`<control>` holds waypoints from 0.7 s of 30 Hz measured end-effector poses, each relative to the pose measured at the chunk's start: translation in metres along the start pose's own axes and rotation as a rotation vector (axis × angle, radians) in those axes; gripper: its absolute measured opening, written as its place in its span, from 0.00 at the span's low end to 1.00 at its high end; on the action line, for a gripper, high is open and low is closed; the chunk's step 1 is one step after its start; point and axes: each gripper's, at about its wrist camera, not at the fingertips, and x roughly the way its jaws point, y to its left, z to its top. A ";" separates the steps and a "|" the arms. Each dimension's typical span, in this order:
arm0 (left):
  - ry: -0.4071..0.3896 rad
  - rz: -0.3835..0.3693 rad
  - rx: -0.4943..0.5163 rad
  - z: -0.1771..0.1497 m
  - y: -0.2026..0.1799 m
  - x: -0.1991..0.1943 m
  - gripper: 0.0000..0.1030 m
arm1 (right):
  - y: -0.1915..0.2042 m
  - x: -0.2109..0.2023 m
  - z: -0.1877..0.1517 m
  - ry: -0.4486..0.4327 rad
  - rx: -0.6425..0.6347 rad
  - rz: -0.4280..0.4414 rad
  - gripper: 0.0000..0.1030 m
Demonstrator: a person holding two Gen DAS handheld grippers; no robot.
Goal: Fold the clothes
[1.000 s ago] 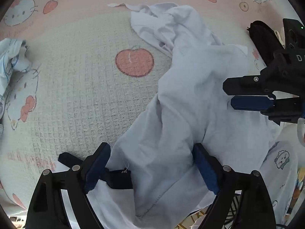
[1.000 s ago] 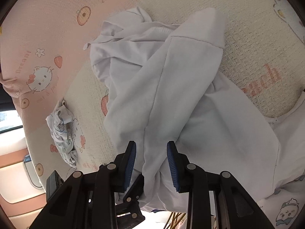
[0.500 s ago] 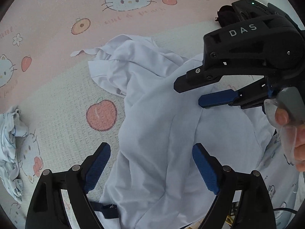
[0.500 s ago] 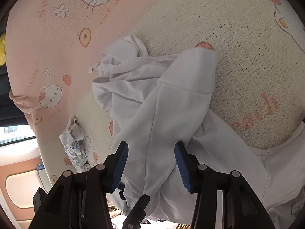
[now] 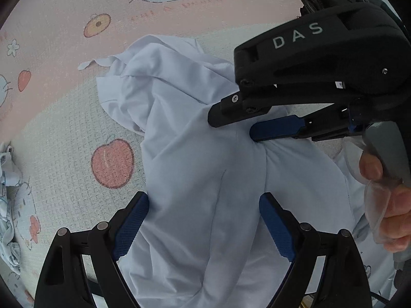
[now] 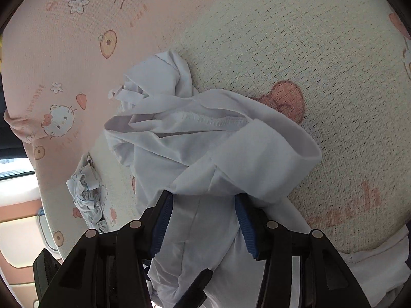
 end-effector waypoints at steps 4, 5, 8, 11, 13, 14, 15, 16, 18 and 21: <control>0.004 0.019 0.001 -0.003 0.005 -0.002 0.85 | 0.000 -0.003 -0.002 -0.002 -0.017 -0.007 0.15; 0.004 0.021 0.002 -0.004 0.006 -0.003 0.85 | 0.000 -0.004 -0.002 -0.002 -0.021 -0.008 0.11; -0.005 0.019 -0.007 -0.006 0.011 -0.012 0.85 | 0.000 -0.007 -0.003 -0.003 -0.032 -0.011 0.10; -0.035 -0.005 -0.001 -0.007 0.014 -0.026 0.85 | -0.003 -0.024 -0.006 -0.036 -0.019 0.047 0.10; -0.053 -0.014 0.018 -0.006 0.015 -0.033 0.85 | 0.001 -0.034 -0.010 -0.073 -0.045 0.089 0.07; -0.064 -0.020 0.025 -0.005 0.016 -0.036 0.85 | 0.004 -0.040 -0.012 -0.093 -0.061 0.111 0.07; -0.074 -0.025 0.031 -0.004 0.016 -0.038 0.85 | 0.006 -0.045 -0.014 -0.112 -0.076 0.132 0.07; -0.085 -0.030 0.036 -0.002 0.018 -0.041 0.85 | 0.008 -0.047 -0.015 -0.122 -0.084 0.149 0.07; -0.103 -0.039 0.037 0.001 0.024 -0.043 0.85 | 0.010 -0.048 -0.017 -0.128 -0.085 0.171 0.07; -0.121 -0.072 0.017 0.004 0.036 -0.043 0.85 | 0.010 -0.051 -0.018 -0.141 -0.080 0.213 0.07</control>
